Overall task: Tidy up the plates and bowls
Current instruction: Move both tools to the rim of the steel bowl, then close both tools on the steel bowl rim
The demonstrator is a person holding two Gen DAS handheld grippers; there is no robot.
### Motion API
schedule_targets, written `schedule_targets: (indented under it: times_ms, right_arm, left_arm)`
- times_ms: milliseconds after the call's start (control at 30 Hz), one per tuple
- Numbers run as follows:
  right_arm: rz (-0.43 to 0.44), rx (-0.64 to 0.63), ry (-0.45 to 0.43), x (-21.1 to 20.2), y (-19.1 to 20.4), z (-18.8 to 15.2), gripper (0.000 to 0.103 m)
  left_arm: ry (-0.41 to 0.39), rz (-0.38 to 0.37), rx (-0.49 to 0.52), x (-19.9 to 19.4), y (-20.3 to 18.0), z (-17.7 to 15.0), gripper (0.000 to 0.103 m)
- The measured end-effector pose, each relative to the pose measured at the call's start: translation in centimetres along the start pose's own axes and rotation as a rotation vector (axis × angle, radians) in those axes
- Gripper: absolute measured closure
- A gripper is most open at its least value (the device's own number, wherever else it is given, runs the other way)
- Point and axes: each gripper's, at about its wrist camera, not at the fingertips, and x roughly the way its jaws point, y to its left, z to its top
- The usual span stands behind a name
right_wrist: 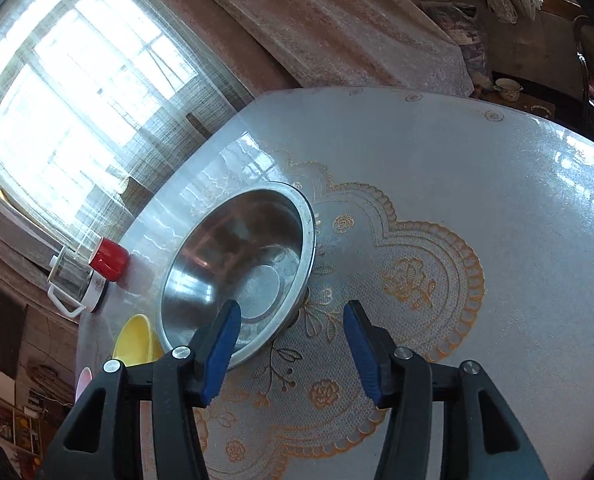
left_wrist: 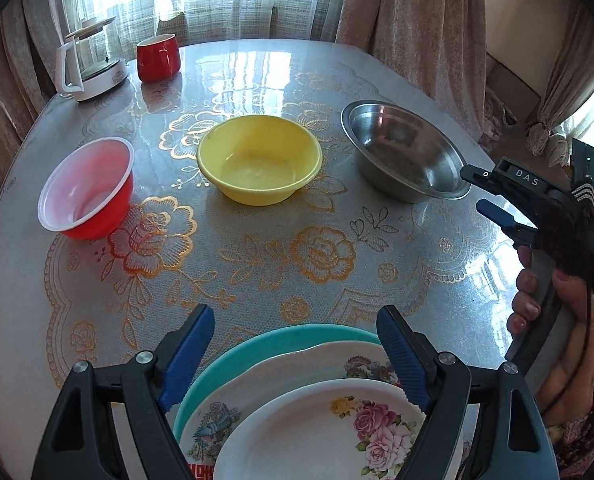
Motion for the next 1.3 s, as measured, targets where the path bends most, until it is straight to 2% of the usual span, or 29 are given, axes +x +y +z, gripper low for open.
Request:
schedule_targets:
  times_ms: [400, 500, 567, 633, 833, 1000, 1167, 1300]
  right_arm:
    - [-0.005, -0.011, 0.063, 4.1, -0.3, -0.3, 0.049]
    - [0.057, -0.022, 0.047, 3.9, -0.6, -0.5, 0.057]
    - [0.084, -0.043, 0.037, 3.6, -0.5, -0.6, 0.068]
    - [0.101, -0.063, 0.029, 3.3, -0.3, -0.6, 0.073]
    - [0.101, -0.051, 0.028, 3.1, -0.3, -0.6, 0.075]
    - [0.072, -0.052, 0.043, 2.7, -0.4, -0.9, 0.084]
    - [0.105, -0.026, 0.042, 1.7, -1.4, -1.9, 0.085]
    - [0.13, -0.019, 0.026, 0.6, -2.1, -2.9, 0.085]
  left_arm:
    - [0.0, 0.006, 0.039, 0.6, -1.1, 0.7, 0.019]
    - [0.0, 0.008, 0.049, 0.8, -1.4, 0.9, 0.019]
    - [-0.005, 0.015, 0.054, 0.9, -1.6, 1.1, 0.019]
    - [-0.006, 0.015, 0.058, 1.1, -1.6, 1.5, 0.019]
    - [0.001, 0.009, 0.005, 1.9, -1.2, 3.3, 0.019]
    - [-0.007, -0.006, -0.044, 2.4, -0.8, 4.6, 0.019]
    - [-0.028, -0.009, -0.063, 3.2, -1.0, 5.4, 0.019]
    - [-0.012, -0.005, -0.07, 4.3, -1.3, 5.8, 0.019]
